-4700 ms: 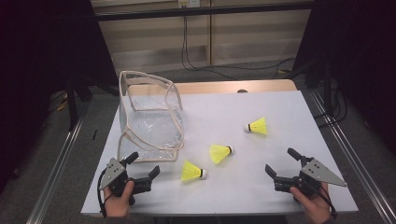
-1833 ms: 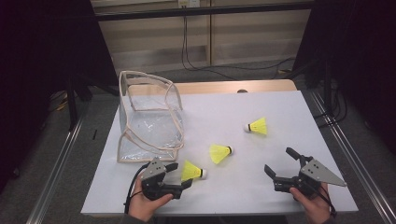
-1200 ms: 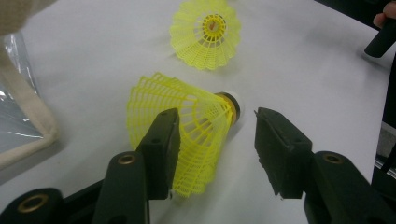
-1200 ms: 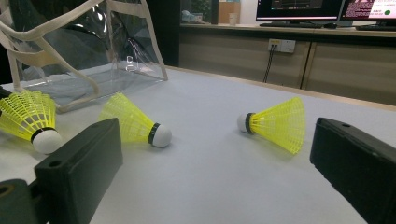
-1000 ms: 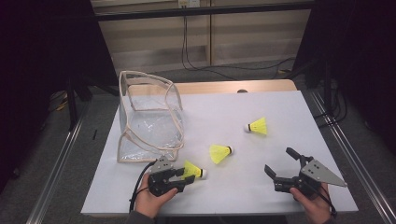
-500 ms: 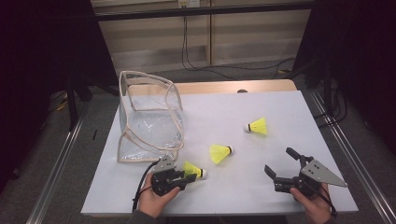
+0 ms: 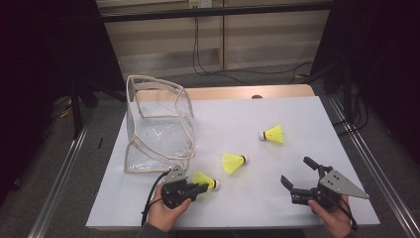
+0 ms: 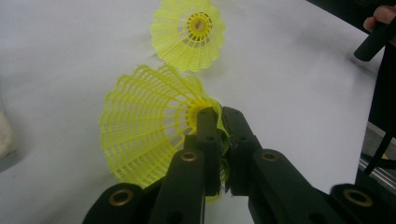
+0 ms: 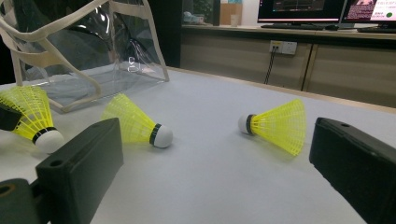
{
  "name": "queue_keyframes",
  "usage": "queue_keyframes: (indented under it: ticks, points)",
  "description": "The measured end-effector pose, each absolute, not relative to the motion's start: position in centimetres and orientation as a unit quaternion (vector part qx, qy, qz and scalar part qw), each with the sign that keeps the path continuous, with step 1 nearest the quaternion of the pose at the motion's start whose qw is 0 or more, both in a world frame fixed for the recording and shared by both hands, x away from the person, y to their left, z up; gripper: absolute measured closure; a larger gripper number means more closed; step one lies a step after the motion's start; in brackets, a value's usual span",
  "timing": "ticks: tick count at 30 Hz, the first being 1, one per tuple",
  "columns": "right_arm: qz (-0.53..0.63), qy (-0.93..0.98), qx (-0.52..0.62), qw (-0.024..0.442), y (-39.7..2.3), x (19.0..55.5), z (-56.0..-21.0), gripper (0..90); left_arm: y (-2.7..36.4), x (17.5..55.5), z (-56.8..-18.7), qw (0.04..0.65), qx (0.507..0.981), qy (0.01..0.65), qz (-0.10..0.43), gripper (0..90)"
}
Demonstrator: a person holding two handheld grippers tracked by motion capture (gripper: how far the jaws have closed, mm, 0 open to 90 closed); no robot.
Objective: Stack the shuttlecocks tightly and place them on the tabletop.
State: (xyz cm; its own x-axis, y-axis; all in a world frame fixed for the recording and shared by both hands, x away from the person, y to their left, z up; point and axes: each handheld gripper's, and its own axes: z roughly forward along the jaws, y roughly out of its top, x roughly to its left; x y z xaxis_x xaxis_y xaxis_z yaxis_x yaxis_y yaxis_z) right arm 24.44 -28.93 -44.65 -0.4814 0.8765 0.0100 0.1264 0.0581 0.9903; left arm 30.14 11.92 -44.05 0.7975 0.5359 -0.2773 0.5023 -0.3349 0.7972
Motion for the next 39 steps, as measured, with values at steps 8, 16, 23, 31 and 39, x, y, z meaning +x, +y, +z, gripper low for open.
queue_keyframes:
  ticks: [8, 16, 23, 31, 39]
  points:
    - [0.567, 0.648, 0.387, 0.331, -29.0, 24.4, -44.6, 2.2, 11.7, 29.7, -43.2, 0.497, 0.807, 0.320, 0.021, 87.4]
    - [0.568, 0.646, 0.387, 0.332, -29.0, 24.4, -44.6, 2.2, 11.6, 29.4, -42.3, 0.510, 0.797, 0.323, 0.026, 87.4]
    - [0.568, 0.646, 0.386, 0.332, -28.9, 24.4, -44.6, 2.2, 11.1, 29.1, -41.6, 0.528, 0.783, 0.328, 0.038, 87.4]
    - [0.568, 0.647, 0.385, 0.333, -29.0, 24.4, -44.6, 2.2, 10.6, 29.2, -41.1, 0.537, 0.773, 0.335, 0.046, 87.5]
    - [0.569, 0.646, 0.386, 0.332, -29.1, 24.4, -44.6, 2.2, 10.1, 29.8, -40.4, 0.544, 0.764, 0.342, 0.052, 87.7]
